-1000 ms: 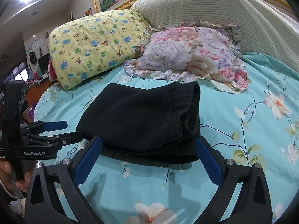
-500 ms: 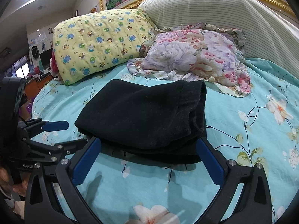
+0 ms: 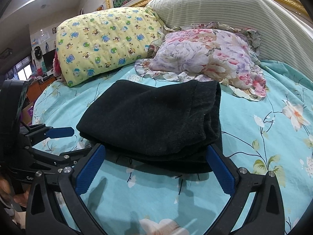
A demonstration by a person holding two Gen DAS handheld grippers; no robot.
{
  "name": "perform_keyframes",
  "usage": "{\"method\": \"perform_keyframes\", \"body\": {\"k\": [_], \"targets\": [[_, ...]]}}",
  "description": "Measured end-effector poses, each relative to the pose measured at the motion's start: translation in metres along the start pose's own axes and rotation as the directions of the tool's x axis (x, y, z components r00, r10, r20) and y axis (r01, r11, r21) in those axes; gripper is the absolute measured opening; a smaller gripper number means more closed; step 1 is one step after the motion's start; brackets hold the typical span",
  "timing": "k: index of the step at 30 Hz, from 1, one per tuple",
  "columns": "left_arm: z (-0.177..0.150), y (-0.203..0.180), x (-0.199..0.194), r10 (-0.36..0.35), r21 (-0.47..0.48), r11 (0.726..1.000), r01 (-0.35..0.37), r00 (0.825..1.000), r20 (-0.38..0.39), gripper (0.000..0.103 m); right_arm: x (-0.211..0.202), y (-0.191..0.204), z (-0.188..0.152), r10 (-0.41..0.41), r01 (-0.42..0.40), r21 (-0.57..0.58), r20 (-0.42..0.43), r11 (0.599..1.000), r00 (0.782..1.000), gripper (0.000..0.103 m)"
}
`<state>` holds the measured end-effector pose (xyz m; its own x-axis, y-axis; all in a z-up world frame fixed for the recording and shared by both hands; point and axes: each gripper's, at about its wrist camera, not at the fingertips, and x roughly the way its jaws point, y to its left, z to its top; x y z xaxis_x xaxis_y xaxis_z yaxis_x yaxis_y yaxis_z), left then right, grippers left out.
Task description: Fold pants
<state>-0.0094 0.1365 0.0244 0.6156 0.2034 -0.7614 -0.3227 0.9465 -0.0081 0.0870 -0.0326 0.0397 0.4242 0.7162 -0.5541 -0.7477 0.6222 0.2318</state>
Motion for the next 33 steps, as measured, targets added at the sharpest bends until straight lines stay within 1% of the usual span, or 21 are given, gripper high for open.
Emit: {"method": "perform_keyframes", "body": {"k": [10, 18, 33], "targets": [[0.001, 0.001, 0.000, -0.006, -0.005, 1.000, 0.006, 1.000, 0.005, 0.084, 0.002, 0.001, 0.001, 0.000, 0.000, -0.003, 0.002, 1.000, 1.000, 0.102], [0.002, 0.001, -0.006, -0.005, -0.012, 1.000, 0.005, 0.999, 0.033, 0.084, 0.000, 0.001, 0.002, 0.003, -0.003, 0.001, 0.023, 1.000, 1.000, 0.102], [0.002, 0.001, -0.011, -0.006, -0.012, 1.000, 0.006, 0.999, 0.050, 0.084, 0.000, 0.000, 0.003, -0.001, 0.000, 0.007, 0.027, 1.000, 1.000, 0.102]]}}
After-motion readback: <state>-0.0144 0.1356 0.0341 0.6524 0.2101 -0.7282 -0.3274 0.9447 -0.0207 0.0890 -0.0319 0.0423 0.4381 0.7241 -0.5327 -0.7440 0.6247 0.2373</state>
